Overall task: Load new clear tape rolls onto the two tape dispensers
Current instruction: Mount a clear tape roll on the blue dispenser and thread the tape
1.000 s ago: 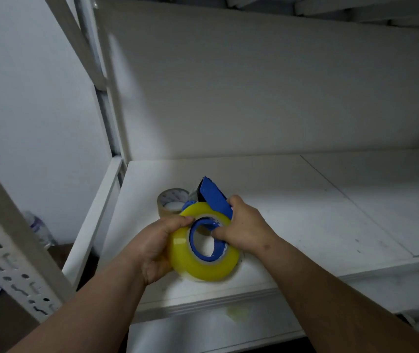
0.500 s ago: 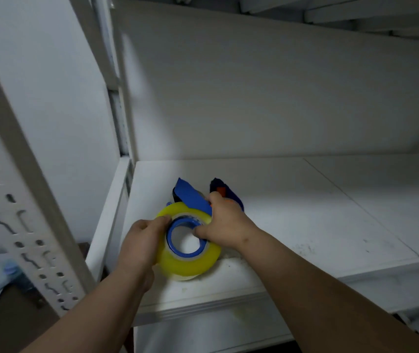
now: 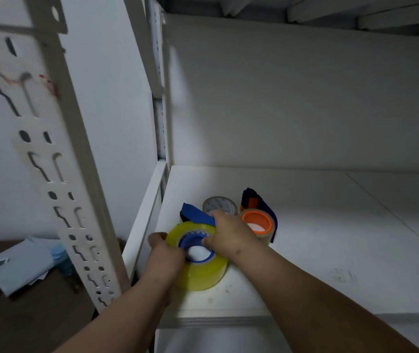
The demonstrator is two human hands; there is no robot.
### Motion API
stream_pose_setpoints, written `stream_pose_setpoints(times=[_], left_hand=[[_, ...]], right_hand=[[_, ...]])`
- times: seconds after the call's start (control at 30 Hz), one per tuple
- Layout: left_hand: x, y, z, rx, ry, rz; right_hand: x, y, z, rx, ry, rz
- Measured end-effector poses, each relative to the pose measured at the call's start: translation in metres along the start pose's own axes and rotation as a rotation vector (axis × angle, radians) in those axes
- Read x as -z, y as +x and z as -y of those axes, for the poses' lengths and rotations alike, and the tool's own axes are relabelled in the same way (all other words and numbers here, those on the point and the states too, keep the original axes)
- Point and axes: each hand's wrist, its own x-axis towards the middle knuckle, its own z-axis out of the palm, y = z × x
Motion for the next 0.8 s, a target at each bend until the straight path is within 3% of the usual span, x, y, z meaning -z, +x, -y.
stream_pose_setpoints(times=[0.23,0.47,0.57,0.73,0.8], left_hand=[[-0.036,0.020,-0.017,-0.013,-0.089,-0.184],[-0.053,0.047,-0.029,0.017,-0.085,-0.170],[-0.051,0.055,-0.027,0.007,-0.098,-0.147],[-0.063,0.040,-0.026,-0.356,0.355,-0.461],[-0.075,0.031,-0.031,-0.511,0.238,-0.373]], right_hand=[[0.032,0.006,-0.029,0.144,-0.127,-0.252],[0.025,-0.001,-0.093,0.053,-0.232,-0.047],[0.023,-0.003,-0.099,0.107,-0.322,-0.082],[0.033,-0.004,-0.105,0.027,-0.054,-0.171],[0.040,-0.007,-0.103,0.020,0.136,-0.183]])
